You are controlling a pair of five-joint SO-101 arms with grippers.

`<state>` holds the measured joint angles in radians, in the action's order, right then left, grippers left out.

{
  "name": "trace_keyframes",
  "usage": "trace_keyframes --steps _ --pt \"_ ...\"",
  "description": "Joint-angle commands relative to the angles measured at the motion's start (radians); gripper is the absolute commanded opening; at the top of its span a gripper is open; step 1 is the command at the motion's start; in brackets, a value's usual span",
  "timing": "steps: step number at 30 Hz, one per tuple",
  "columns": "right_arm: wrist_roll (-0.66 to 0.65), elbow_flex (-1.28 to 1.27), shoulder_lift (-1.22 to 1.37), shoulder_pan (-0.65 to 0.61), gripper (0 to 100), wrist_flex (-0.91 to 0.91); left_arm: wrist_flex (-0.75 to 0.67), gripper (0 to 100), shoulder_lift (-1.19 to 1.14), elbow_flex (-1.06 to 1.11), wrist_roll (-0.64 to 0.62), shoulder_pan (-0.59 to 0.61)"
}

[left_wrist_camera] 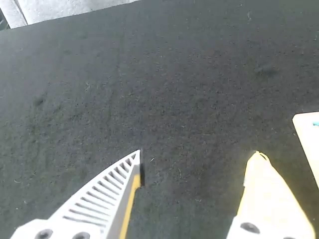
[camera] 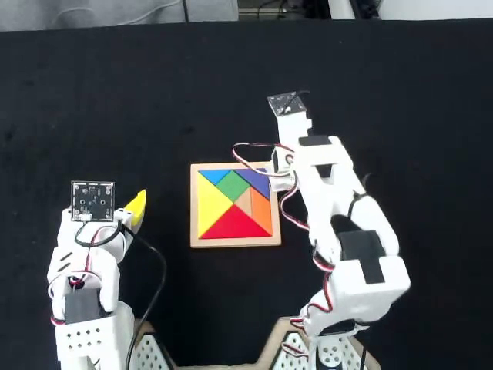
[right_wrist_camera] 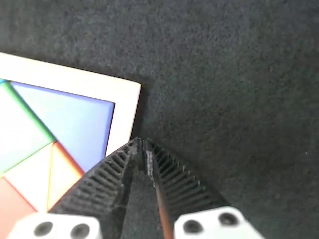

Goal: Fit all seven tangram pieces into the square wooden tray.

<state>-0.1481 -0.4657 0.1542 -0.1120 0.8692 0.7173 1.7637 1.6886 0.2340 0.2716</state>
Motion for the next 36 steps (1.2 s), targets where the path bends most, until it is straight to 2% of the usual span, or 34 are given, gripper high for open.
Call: trace_keyframes --steps 1,9,11,14,18,21,26,33,36 --pt "0.011 -0.018 -0.124 0.000 1.1 -0.014 -0.002 32 0.014 0.013 -0.003 0.010" --pt "0.184 -0.062 -0.426 0.204 1.1 0.025 0.000 32 0.020 -0.005 -0.003 0.030" --pt "0.183 -0.062 -0.545 0.219 1.1 0.071 0.006 32 0.020 -0.061 -0.008 0.038" --pt "0.157 -0.059 -0.753 0.209 1.1 0.133 0.017 32 0.020 -0.173 -0.087 0.039" --pt "0.140 -0.059 -1.079 0.176 1.1 0.195 0.175 32 0.018 -0.390 -0.166 0.022" --pt "0.107 -0.064 -1.333 0.150 1.1 0.256 0.287 32 0.018 -0.519 -0.175 -0.016" --pt "0.092 -0.065 -1.675 0.098 1.1 0.399 0.414 32 0.021 -0.613 -0.176 -0.048" --pt "0.087 -0.082 -2.038 0.104 1.1 0.463 0.624 32 0.072 -0.733 -0.170 -0.038" --pt "0.087 -0.084 -2.049 0.104 1.1 0.499 0.646 32 0.064 -0.743 -0.169 -0.035"
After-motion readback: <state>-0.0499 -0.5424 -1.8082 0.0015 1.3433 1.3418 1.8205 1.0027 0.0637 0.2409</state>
